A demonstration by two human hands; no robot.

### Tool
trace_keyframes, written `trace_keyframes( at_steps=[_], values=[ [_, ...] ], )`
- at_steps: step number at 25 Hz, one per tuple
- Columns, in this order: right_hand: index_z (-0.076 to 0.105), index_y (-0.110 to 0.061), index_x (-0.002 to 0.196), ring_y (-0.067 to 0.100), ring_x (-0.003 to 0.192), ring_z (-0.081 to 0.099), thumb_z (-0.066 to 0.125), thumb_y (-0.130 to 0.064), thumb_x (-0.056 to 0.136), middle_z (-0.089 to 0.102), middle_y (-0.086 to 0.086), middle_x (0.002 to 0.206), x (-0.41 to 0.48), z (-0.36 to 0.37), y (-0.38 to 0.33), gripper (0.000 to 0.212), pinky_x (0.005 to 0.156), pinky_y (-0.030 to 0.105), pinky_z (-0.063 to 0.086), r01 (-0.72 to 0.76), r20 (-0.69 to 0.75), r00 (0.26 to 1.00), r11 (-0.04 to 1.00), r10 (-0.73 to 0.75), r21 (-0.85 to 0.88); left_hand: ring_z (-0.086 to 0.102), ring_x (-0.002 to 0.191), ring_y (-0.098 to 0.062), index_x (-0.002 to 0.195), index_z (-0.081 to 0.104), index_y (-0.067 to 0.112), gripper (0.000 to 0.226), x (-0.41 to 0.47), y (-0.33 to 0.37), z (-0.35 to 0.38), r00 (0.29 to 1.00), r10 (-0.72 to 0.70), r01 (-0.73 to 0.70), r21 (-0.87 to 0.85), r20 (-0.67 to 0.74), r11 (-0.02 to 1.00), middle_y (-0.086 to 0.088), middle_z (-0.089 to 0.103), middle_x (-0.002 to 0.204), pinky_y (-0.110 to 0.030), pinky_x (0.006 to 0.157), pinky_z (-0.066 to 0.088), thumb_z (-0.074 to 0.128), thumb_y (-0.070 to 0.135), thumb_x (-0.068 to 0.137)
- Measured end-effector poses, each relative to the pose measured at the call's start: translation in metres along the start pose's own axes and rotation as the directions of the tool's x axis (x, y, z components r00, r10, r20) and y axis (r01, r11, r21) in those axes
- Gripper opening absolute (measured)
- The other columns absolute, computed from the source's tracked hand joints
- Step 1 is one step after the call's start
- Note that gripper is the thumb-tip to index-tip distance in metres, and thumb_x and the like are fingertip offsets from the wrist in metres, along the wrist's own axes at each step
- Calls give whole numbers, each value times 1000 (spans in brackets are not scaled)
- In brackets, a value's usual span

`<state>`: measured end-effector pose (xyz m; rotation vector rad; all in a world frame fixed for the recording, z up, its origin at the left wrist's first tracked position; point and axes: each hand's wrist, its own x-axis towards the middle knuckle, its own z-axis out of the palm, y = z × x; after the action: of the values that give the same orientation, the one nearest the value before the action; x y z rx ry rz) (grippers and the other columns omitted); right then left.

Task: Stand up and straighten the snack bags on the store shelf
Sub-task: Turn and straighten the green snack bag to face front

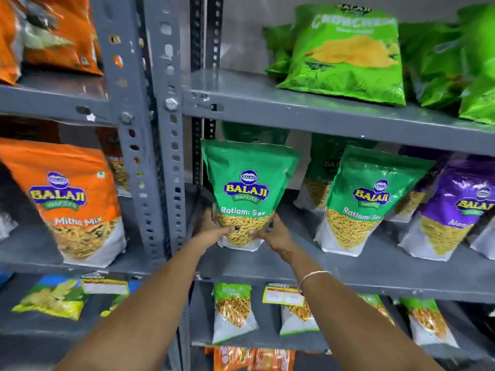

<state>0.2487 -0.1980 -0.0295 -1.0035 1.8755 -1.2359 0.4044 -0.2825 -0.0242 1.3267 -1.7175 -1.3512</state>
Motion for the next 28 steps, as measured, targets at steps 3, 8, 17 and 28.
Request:
trace_keyframes(
  at_steps=[3, 8, 17, 28],
  values=[
    [35, -12, 133, 31, 118, 53, 79, -19, 69, 51, 12, 137, -26, -1, 2, 78, 82, 41, 51, 7, 4, 1000, 999, -7, -49, 57, 118, -29, 128, 42, 7, 75, -27, -2, -5, 1000, -22, 20, 69, 18, 997, -15, 57, 133, -41, 102, 45, 81, 17, 65],
    [34, -17, 135, 29, 124, 51, 76, -23, 71, 48, 6, 140, -59, -5, 1, 77, 47, 3, 43, 16, 28, 1000, 996, -14, -85, 55, 121, -29, 130, 44, 8, 76, -67, 1, -7, 999, -27, 35, 194, -44, 980, -13, 57, 134, -34, 96, 43, 80, 26, 66],
    [32, -15, 138, 19, 110, 48, 71, -12, 76, 46, 8, 142, -83, -10, -15, 73, 80, 32, 50, 2, 73, 997, 999, 1, -35, 55, 122, -28, 130, 45, 10, 76, -77, 2, -9, 1000, 3, -3, 183, -1, 983, -11, 58, 134, -35, 99, 43, 81, 27, 65],
    [10, -3, 144, 32, 140, 26, 75, -26, 73, 23, 16, 153, -68, -45, 9, 99, 114, 44, 31, -70, 57, 995, 983, 80, -169, 44, 131, -34, 141, 29, 2, 70, -77, 24, -19, 850, -469, 301, 509, 239, 806, -20, 35, 149, -41, 101, 43, 61, 30, 86]
  ],
)
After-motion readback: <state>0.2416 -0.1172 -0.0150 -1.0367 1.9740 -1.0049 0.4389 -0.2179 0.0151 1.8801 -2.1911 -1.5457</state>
